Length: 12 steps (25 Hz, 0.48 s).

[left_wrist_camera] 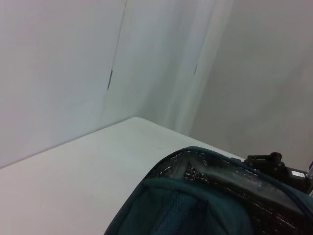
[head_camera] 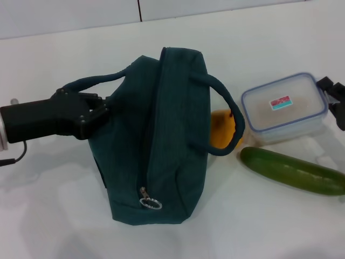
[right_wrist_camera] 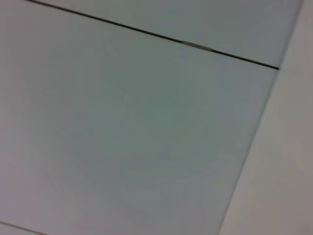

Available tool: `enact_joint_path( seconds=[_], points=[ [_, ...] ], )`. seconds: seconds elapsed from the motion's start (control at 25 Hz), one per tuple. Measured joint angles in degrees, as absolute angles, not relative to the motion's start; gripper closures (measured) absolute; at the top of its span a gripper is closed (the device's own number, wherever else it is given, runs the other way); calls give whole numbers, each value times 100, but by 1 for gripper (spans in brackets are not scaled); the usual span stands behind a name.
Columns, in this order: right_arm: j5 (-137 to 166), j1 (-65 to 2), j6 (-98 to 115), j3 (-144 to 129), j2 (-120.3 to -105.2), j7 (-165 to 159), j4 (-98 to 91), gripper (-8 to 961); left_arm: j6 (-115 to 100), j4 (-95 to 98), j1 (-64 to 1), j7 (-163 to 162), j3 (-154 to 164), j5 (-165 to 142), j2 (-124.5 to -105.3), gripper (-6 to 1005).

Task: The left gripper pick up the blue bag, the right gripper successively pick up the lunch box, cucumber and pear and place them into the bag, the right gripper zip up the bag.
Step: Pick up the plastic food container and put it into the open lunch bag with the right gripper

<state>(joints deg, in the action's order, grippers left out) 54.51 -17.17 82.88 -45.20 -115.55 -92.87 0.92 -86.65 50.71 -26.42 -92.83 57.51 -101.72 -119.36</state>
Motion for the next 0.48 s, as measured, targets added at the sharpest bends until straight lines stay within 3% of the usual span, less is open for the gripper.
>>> enact_joint_path(
  seconds=[0.48],
  points=[
    [5401, -1589, 8660, -4464, -11538, -8963, -171, 777, -8737, 5071, -2623, -9229, 5730, -10098, -11944, 945]
  ],
)
